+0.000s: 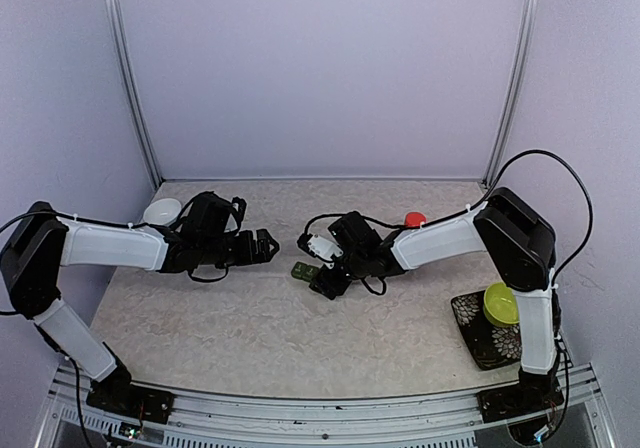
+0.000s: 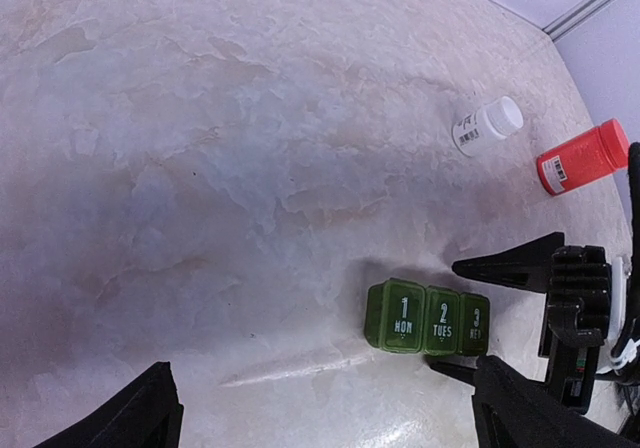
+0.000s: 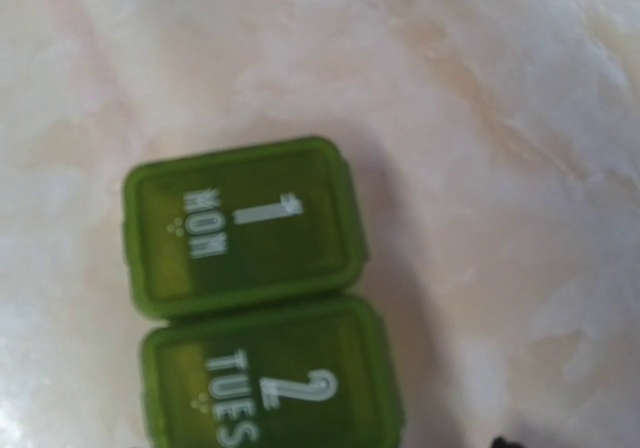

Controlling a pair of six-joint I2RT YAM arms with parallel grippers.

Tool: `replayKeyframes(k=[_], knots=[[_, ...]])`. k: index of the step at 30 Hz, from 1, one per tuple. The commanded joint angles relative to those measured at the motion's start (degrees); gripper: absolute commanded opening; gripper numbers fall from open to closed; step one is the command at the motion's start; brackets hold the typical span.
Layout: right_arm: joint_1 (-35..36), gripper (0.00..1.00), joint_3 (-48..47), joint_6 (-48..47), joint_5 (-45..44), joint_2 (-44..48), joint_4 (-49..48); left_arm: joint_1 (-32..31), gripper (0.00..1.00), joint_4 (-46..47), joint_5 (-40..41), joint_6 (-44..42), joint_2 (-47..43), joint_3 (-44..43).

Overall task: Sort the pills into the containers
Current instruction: Pick up the pill container from the center of the board.

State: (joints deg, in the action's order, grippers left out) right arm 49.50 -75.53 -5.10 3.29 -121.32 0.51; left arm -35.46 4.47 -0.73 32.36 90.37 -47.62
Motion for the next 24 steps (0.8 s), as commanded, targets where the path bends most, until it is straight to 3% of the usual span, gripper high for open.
replayKeyframes(k=[1,5,13,18,24], knots=[[0.1,0.68,-0.9,-1.7,1.3,-1.4,-0.7,-0.1,0.99,-0.4,-0.4,0.0,-1.2,0.3],[0.1,0.51,-0.2,-1.9,2.1,-1.1,-1.5,-0.2,0.99,-0.2,-0.6,0.0,-1.0,0.4],[0.2,0.49,2.0,-1.8,3.0,2.0,-3.7,-0.1,0.99,0.4,-2.0,0.2,-0.5,0.6],[0.1,0.35,4.2,-2.4,3.0,4.9,-5.1,-0.1,0.99,0.7,-2.7,0.3,-0.9,1.0],[0.1,0.38,4.2,-2.4,3.3,5.6,-4.8,-0.1,0.99,1.3,-3.6,0.5,-1.1,1.5]])
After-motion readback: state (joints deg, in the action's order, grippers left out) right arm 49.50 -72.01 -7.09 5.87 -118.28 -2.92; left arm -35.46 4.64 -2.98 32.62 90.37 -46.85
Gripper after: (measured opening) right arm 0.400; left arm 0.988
